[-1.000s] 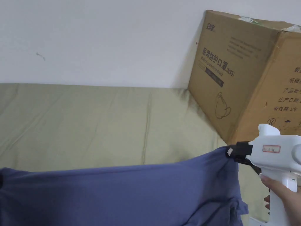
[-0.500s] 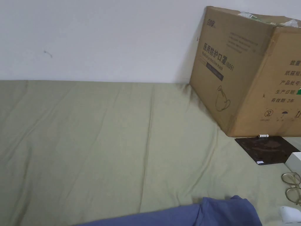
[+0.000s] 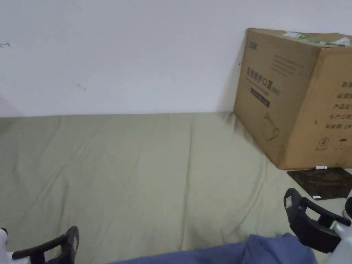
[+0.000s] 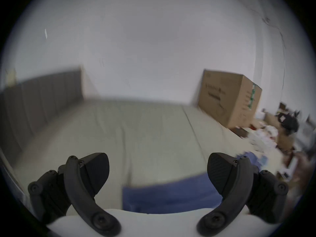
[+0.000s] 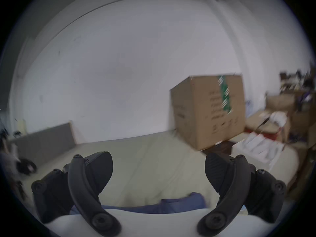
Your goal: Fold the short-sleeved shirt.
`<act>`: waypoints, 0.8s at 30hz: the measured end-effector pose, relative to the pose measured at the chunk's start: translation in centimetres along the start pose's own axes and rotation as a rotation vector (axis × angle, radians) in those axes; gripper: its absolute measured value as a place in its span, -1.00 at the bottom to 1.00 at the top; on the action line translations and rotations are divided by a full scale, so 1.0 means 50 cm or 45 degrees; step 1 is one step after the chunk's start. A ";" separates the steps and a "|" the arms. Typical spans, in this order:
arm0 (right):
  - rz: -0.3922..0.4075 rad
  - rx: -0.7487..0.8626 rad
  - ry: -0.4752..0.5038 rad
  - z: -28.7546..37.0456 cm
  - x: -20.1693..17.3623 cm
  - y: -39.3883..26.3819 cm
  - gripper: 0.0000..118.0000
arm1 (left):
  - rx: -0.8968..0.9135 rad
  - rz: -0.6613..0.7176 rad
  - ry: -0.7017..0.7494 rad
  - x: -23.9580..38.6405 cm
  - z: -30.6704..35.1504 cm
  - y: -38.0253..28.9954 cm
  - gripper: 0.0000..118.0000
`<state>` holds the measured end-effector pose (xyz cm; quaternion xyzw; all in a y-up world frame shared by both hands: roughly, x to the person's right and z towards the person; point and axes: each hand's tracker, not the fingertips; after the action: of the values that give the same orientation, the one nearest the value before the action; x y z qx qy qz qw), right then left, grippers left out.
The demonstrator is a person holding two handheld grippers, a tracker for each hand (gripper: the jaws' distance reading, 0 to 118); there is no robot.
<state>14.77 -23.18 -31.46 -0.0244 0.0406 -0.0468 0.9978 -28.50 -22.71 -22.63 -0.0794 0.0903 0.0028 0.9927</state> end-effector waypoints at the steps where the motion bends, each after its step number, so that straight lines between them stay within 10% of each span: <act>1: 0.022 -0.028 0.016 0.007 -0.011 -0.009 0.83 | 0.058 -0.009 0.018 0.017 0.014 0.000 0.87; 2: 0.023 -0.037 0.041 0.019 -0.022 -0.020 0.67 | 0.088 0.035 -0.018 0.021 0.024 -0.015 0.67; 4: 0.073 -0.028 0.025 0.031 -0.047 -0.036 -0.73 | 0.089 0.096 -0.063 0.042 0.040 -0.014 -0.71; 5: 0.117 -0.049 -0.016 0.034 -0.057 -0.040 -1.00 | 0.078 0.077 -0.026 0.055 0.042 -0.013 -1.00; 8: -0.035 -0.130 0.255 0.038 -0.041 -0.035 -1.00 | 0.065 0.051 -0.113 0.053 0.054 0.007 -1.00; 11: 0.003 -0.142 0.213 0.042 -0.041 -0.013 -1.00 | 0.053 0.026 -0.052 0.022 0.051 0.030 -1.00; 17: -0.159 -0.174 0.392 0.061 -0.017 0.032 -1.00 | -0.673 0.620 -0.489 -0.199 -0.085 -0.021 -1.00; 19: -0.134 -0.201 0.386 0.061 -0.024 0.030 -1.00 | -0.763 0.872 -0.542 -0.264 -0.121 -0.079 -0.64; 21: -0.123 -0.238 0.387 0.059 -0.029 0.025 -1.00 | -0.793 0.978 -0.548 -0.320 -0.147 -0.146 0.86; 24: -0.141 -0.304 0.393 0.049 -0.041 0.012 -1.00 | -0.853 0.930 -0.513 -0.353 -0.165 -0.220 0.96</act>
<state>13.00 -22.27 -28.90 -0.1374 0.1969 -0.0997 0.9656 -47.11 -34.70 -25.74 -0.3534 -0.0862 0.3919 0.8451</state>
